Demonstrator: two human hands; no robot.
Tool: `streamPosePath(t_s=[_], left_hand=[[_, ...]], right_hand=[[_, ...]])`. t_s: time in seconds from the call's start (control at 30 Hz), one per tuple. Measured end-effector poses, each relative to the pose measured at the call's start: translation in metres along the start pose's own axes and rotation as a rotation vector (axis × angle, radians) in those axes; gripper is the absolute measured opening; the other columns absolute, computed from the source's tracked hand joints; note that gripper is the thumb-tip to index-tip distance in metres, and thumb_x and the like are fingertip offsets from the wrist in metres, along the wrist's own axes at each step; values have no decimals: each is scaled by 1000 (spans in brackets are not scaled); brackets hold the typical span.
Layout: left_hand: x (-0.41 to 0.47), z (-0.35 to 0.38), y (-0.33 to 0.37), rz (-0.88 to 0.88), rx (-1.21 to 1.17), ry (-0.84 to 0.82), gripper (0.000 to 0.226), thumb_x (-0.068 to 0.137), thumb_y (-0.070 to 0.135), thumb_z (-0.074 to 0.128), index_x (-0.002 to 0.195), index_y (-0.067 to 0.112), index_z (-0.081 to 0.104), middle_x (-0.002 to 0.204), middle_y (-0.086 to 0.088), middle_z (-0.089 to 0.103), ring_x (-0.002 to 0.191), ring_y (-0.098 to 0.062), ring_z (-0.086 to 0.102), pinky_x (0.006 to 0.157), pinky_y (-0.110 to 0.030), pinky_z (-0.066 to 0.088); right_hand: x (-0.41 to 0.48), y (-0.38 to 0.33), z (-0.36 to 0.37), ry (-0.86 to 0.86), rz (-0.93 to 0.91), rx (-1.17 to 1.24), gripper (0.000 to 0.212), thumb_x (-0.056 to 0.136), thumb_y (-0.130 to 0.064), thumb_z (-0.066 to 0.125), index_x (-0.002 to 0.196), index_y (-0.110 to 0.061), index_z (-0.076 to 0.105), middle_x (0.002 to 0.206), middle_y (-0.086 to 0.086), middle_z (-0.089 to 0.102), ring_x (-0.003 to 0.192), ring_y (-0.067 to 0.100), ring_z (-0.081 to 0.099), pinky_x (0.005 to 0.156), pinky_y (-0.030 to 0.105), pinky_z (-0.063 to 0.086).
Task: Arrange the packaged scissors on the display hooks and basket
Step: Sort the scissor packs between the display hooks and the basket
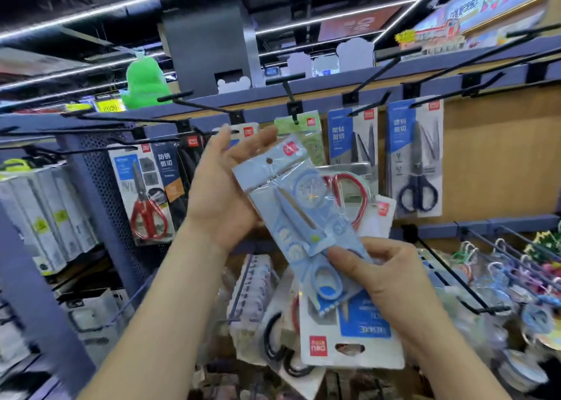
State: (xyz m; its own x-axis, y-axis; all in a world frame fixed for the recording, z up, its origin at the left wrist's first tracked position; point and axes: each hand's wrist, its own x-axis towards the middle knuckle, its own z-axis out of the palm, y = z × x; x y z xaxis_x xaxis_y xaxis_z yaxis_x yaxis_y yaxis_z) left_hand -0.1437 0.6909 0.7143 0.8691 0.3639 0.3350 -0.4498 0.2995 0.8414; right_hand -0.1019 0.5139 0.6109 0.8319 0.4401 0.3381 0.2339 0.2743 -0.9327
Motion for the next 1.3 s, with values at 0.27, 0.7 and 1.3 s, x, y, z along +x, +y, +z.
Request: streamPosePath(t_s=[0.27,0.7,1.3], left_hand=[[6,13,11,533,630,47,18,78,9,78,79,26,73,77,11,74,76,-5,69,66,-19,53],[43,32,24,436,777,99,10,87,23,73,77,23,74,79,5,75,78,-14,70,79,-36,60],[52,-9,-42,379,942,202,55,91,9,66,142,24,50,86,16,66,62,1,55,54,-10,43]], right_hand=[[-3,0,6,102,-141,12,16,71,-42,69,76,-31,80,77,-3,77,70,15,73,59,20,54],[15,1,21,115,-134,95,88,72,-67,73,92,18,54,98,49,48,83,67,47,63,51,51],[36,9,-7,356,-75,-90,26,91,-12,66,70,-26,76,69,-11,72,66,10,60,64,30,52]])
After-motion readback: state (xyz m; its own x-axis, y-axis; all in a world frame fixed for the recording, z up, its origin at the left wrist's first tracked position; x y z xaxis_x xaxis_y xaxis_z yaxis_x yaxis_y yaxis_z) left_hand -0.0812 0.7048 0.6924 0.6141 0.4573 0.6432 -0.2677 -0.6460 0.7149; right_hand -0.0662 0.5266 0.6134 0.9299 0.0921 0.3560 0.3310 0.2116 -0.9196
